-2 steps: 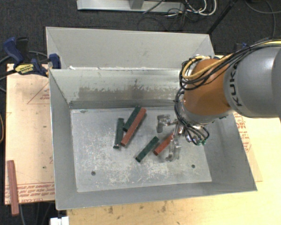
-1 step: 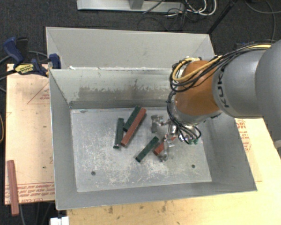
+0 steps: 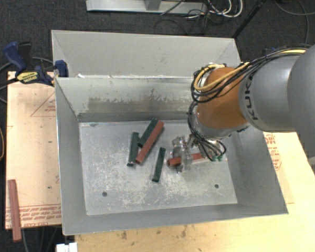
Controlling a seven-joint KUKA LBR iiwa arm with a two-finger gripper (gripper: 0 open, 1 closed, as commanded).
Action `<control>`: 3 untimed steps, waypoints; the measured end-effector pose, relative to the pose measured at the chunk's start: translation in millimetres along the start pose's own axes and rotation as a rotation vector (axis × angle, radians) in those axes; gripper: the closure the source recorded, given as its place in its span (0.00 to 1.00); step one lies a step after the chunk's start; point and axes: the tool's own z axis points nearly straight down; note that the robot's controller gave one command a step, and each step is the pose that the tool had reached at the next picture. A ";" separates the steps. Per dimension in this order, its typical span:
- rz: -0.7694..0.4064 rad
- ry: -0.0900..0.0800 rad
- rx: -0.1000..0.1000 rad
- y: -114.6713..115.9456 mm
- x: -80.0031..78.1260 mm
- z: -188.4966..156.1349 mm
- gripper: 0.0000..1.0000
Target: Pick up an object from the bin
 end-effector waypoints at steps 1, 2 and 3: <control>0.011 -0.006 0.000 10.2 36.2 -103.1 1.00; 0.011 -0.008 0.002 1.7 57.9 -199.5 1.00; -0.092 0.008 -0.004 52.4 50.8 -114.9 1.00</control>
Offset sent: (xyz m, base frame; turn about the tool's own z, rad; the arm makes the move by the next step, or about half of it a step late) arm -0.0391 0.0045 0.0989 0.0122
